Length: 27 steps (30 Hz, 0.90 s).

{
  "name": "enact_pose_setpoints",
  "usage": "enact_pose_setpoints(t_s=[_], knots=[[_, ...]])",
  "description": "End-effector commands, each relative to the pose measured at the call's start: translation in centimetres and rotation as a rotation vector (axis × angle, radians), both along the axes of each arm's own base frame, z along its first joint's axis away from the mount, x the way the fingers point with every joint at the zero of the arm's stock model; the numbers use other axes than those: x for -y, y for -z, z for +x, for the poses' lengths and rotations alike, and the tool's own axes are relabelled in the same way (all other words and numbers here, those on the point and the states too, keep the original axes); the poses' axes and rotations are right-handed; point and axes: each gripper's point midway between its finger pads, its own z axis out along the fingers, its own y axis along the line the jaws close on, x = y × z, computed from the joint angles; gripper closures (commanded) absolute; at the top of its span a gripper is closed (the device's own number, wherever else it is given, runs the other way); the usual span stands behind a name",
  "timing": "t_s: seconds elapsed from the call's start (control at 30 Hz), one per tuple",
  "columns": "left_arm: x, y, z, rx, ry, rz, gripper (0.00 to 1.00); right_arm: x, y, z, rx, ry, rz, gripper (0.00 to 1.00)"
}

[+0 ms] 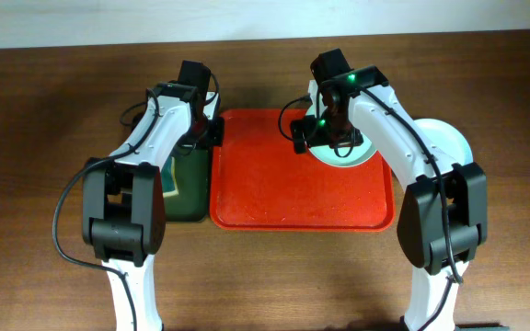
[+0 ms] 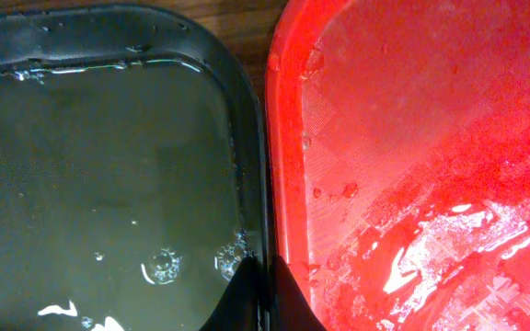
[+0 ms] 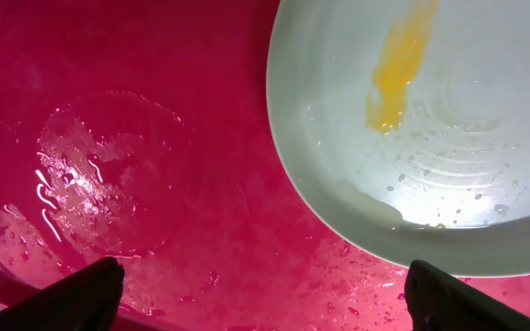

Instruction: Clean dirty plates on tray and stack at the side

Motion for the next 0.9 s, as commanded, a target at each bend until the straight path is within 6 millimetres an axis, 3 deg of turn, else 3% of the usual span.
enact_pose_setpoints(t_s=[0.0, 0.87], knots=[[0.8, 0.7, -0.6, -0.027, 0.025, -0.033, 0.97, 0.4, -0.8, -0.1, 0.018, 0.003, -0.004, 0.01], [2.1, 0.5, -1.0, -0.045, 0.04, -0.108, 0.98, 0.4, -0.8, -0.1, 0.018, 0.003, -0.004, 0.01]])
